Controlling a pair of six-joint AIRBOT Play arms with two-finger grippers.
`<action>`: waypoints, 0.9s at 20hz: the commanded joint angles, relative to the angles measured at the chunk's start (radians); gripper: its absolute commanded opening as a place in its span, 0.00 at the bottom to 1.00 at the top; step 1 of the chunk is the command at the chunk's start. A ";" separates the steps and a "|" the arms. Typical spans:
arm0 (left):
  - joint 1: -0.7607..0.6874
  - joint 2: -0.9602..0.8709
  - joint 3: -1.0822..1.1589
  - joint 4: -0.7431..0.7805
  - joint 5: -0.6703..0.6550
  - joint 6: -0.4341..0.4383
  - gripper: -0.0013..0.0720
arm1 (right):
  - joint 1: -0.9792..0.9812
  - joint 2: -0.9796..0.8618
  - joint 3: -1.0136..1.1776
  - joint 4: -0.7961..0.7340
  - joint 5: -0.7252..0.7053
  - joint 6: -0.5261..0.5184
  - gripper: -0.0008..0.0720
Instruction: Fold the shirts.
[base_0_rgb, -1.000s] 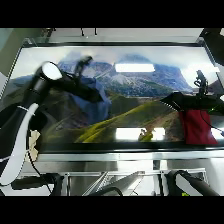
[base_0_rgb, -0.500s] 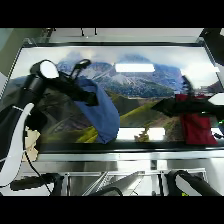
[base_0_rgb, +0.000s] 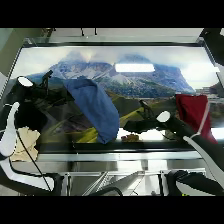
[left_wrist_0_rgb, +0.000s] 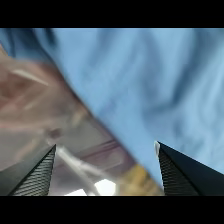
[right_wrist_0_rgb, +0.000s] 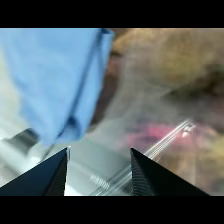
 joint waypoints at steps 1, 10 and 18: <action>0.039 -0.146 0.079 -0.105 0.053 0.053 0.96 | 0.058 -0.111 -0.011 0.037 -0.113 0.003 0.62; -0.050 -0.386 0.410 -0.120 0.023 0.011 0.70 | 0.091 -0.230 -0.011 0.483 -0.142 -0.346 0.62; -0.029 -0.391 0.538 -0.120 -0.200 -0.052 0.03 | 0.115 -0.225 0.056 0.668 -0.052 -0.562 0.03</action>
